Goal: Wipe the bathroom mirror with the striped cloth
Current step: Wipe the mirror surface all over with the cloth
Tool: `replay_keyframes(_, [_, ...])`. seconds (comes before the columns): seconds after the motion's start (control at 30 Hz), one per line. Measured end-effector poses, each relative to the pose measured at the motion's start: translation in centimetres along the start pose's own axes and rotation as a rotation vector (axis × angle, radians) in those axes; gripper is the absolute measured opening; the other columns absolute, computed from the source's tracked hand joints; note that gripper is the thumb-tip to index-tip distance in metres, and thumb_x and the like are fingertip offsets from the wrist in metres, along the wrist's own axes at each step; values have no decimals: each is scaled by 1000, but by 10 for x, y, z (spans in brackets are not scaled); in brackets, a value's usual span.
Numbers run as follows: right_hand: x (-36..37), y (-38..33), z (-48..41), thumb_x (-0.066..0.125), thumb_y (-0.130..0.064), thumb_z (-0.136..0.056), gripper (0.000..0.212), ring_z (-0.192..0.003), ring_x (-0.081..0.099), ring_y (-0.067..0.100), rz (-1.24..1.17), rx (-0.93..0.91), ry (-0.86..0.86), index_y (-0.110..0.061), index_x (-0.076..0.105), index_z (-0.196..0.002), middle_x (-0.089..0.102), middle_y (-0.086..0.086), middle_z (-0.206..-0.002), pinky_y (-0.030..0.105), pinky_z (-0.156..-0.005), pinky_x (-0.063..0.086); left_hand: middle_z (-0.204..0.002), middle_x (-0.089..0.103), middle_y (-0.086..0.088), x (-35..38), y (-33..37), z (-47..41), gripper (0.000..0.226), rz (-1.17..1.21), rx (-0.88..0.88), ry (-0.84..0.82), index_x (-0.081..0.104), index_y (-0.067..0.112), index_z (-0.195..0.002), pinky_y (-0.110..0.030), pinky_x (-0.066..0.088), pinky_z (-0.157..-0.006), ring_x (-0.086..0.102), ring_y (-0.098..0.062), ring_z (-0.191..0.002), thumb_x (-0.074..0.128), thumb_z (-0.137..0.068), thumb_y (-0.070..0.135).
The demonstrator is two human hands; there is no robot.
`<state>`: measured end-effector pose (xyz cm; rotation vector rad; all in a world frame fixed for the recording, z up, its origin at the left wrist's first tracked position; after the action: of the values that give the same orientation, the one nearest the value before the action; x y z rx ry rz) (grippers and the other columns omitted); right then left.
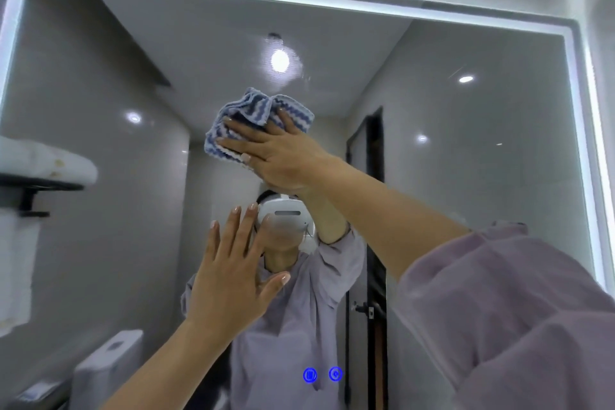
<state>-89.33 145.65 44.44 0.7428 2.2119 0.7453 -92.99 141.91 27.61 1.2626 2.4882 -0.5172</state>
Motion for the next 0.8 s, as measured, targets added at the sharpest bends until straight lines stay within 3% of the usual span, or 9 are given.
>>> replay_keyframes(0.2, [-8, 75, 25, 22, -35, -103, 52, -146, -17, 23, -45, 273, 79, -39, -2, -149, -11, -12, -159, 47, -110, -20, -159, 8, -11, -4, 1, 1, 83, 5, 10, -1, 15, 16, -150, -47, 6, -116, 7, -31, -146, 27, -85, 66])
replay_keyframes(0.3, [-12, 134, 56, 24, -29, -102, 57, -146, -14, 25, -66, 459, 86, -35, -5, -151, -13, -7, -160, 54, -113, -13, -159, 4, -10, -4, 1, 1, 82, -9, 10, -10, 10, 16, -150, -47, 4, -116, 2, -31, -146, 24, -86, 66])
replay_keyframes(0.47, [-10, 173, 74, 18, -37, -103, 50, -148, -6, 18, -323, 755, 150, -37, 5, -150, -7, -10, -160, 48, -115, -12, -159, -1, -9, -3, 0, 1, 83, -9, -7, -5, 4, 18, -150, -47, 2, -116, -1, -30, -147, 18, -86, 69])
replay_keyframes(0.53, [-10, 157, 65, 17, -40, -102, 50, -147, -7, 20, -277, 707, 160, -37, 3, -150, -6, -9, -160, 50, -114, -13, -159, 2, -10, -2, 0, 1, 83, -2, 0, -4, 6, 18, -151, -48, 4, -116, 1, -30, -147, 20, -87, 68])
replay_keyframes(0.73, [1, 34, 14, 10, -47, -98, 52, -146, -15, 24, -72, 123, 68, -41, 2, -149, -6, -13, -159, 51, -113, -19, -159, 7, -11, 0, 0, 0, 82, 16, 15, 7, 12, 16, -150, -50, 9, -115, 7, -31, -147, 20, -87, 68])
replay_keyframes(0.8, [4, 7, -4, 12, -45, -100, 50, -146, -16, 26, -34, 41, 41, -40, 3, -149, -6, -11, -159, 54, -112, -19, -160, 2, -10, 1, -2, 0, 83, 0, 4, 3, 7, 18, -151, -50, 9, -117, 3, -31, -147, 15, -87, 70])
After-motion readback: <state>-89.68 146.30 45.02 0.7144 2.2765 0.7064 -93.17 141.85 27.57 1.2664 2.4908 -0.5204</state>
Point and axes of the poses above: each hand's wrist, its own z-axis away from the middle knuckle, its own x-axis out of the palm, y = z × x, the point moved 7 cm from there along -z, towards the middle knuckle
